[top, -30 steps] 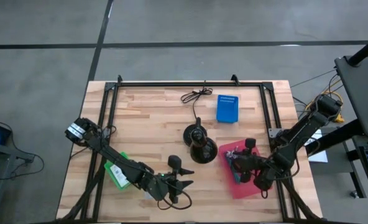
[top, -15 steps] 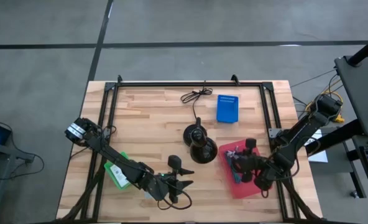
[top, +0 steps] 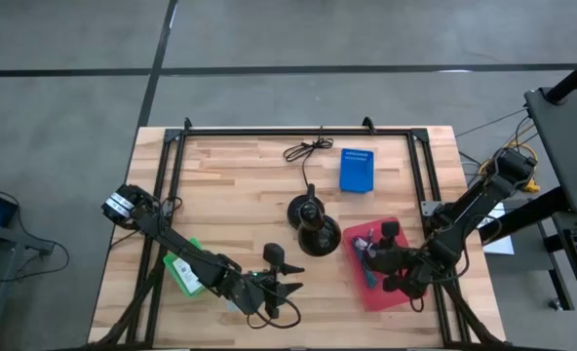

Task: Pick and place items into bin
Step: Put the white charger cable into the red bin, then put the white charger adapter into the blue bin

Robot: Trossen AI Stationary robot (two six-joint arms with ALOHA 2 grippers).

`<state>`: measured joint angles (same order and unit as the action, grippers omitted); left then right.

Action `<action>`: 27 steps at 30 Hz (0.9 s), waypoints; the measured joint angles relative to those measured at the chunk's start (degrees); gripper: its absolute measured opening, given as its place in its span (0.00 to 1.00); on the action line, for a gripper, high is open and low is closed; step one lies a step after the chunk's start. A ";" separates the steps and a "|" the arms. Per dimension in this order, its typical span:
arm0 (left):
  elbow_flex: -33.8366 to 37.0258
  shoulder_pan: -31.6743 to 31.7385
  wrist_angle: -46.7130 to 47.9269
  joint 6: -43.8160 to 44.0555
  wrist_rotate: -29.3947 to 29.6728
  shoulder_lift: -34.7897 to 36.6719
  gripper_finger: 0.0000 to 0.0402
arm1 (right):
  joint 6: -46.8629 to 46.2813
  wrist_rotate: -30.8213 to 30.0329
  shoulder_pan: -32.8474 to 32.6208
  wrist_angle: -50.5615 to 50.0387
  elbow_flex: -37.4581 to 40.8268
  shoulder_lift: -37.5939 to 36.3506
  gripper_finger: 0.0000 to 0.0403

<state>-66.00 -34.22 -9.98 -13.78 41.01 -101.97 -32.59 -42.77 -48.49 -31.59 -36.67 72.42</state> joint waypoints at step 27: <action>0.00 -0.02 2.13 0.04 0.00 0.02 0.43 | -9.29 11.07 0.11 -27.29 -17.02 -0.04 0.57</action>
<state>-66.00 -34.24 -7.85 -13.74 41.01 -101.95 -41.88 -31.69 -48.38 -58.88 -53.68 72.38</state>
